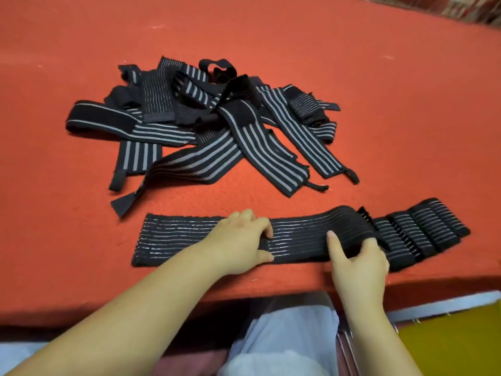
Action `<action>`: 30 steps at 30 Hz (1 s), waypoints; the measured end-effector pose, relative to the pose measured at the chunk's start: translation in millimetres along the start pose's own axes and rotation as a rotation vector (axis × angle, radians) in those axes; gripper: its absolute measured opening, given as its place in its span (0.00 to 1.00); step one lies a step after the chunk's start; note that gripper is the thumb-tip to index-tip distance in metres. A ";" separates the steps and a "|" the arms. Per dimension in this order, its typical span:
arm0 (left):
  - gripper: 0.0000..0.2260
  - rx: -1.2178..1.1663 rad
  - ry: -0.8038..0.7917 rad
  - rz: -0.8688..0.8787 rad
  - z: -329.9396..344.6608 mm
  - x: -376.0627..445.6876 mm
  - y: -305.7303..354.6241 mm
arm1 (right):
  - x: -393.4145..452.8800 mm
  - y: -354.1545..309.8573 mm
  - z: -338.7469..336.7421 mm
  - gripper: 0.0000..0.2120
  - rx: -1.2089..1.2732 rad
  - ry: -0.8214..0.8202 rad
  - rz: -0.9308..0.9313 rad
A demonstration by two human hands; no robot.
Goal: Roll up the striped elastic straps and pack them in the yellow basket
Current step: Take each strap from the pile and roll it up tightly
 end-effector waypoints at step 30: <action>0.14 -0.232 0.162 -0.712 -45.2 -111.3 -174.9 | -78.8 -172.6 147.6 0.18 -0.259 -0.770 -0.608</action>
Point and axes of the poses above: each hand's wrist, its own x-axis towards the middle knuckle, its own z-axis out of the palm, y = z × x, the point moved 10 cm from there along x, towards the middle knuckle, and after that the axes turned 3 degrees about -z, right-handed, at the moved point
